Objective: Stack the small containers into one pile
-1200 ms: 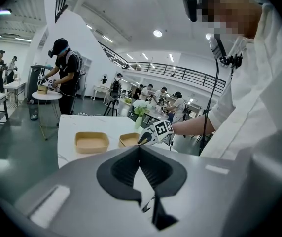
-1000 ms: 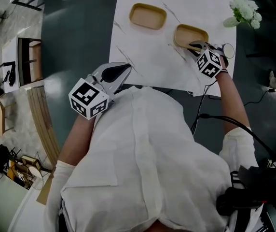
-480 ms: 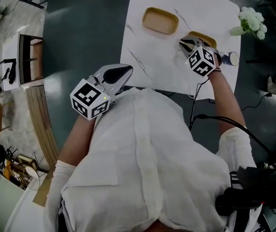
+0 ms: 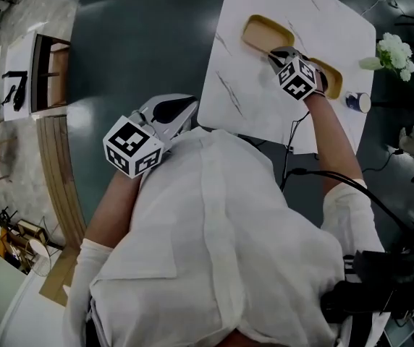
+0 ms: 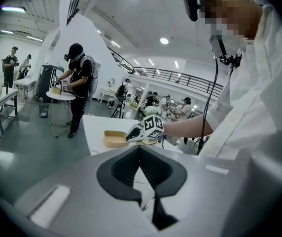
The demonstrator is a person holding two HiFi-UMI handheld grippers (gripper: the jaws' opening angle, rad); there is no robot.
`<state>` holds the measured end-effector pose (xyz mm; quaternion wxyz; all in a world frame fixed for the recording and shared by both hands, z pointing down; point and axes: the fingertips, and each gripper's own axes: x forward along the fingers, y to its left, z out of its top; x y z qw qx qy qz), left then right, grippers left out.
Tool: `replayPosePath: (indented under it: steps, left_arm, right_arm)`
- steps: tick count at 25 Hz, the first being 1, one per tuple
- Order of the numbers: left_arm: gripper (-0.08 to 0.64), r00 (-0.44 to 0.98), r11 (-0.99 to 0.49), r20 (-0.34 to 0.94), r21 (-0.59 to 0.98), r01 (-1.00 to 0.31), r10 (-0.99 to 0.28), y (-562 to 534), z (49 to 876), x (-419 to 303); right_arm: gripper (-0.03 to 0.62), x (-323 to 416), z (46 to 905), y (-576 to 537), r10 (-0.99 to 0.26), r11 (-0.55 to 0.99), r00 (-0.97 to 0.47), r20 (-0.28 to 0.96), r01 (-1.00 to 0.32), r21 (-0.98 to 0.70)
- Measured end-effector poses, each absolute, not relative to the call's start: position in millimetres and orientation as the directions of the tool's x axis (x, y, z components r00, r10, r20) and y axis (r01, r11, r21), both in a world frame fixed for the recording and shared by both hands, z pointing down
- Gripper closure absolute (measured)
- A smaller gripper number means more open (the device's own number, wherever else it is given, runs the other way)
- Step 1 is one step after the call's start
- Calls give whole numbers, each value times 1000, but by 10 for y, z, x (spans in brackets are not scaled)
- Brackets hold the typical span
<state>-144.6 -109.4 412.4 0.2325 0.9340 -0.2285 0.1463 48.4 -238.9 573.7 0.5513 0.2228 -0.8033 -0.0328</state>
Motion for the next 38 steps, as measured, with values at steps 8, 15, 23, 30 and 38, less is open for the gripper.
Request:
replayPosePath:
  steps: [8,15,23,30,38]
  left_arm:
    - [554,845,-768,398,390,-508,-357,-1132,4217,-1866]
    - [552,847,-772,415,395,-497,-333,-1129,4284,-2026]
    - [553,858,-789,413,396,-470,-304,-1130,4271,-2034]
    - [553,880,-817,394,391,-423,-266,-1094,4190,-1825]
    - [552,904,-841,370,402,-363,-213,-1007,4152,-1412]
  right_arm:
    - [561,349,6030,-2607,-345,898,-238,908,-364,246]
    - [563,300,6165,-2661,-330,897,-204,922,-372,239]
    - [577,284,5974,-2618,-375,889,-226,899,-362,280]
    - [578,257,5582,-2447,-426,882,-265,865,-335,332]
    - [580,481,5135,-2138,-469,871,-279,838,-302,388]
